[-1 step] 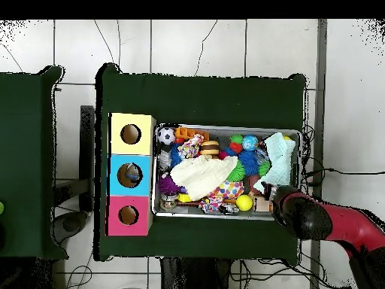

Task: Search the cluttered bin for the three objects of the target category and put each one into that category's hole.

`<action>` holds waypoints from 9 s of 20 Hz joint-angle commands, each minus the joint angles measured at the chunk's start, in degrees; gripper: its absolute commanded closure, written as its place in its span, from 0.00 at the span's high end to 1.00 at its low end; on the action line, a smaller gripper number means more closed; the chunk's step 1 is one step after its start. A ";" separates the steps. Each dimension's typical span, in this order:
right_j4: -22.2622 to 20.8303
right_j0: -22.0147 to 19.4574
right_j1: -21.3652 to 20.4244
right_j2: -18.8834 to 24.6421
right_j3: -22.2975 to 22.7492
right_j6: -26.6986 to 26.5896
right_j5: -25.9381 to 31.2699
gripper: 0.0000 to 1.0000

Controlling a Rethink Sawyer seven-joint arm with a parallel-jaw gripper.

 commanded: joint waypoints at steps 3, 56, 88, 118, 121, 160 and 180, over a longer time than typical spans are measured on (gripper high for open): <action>1.54 0.34 -0.59 2.16 2.35 -3.60 4.44 1.00; 0.01 4.79 16.56 6.17 -19.84 -10.75 6.49 1.00; 2.34 3.40 6.72 13.98 -14.43 -17.15 20.02 1.00; -1.08 2.73 11.32 12.50 -14.72 -12.84 13.78 1.00; -2.27 3.05 12.49 11.61 -14.97 -11.06 11.46 1.00; -3.01 0.97 14.16 12.95 -14.95 -11.06 11.82 1.00; -1.12 -1.18 13.75 14.14 -15.75 -15.54 14.98 1.00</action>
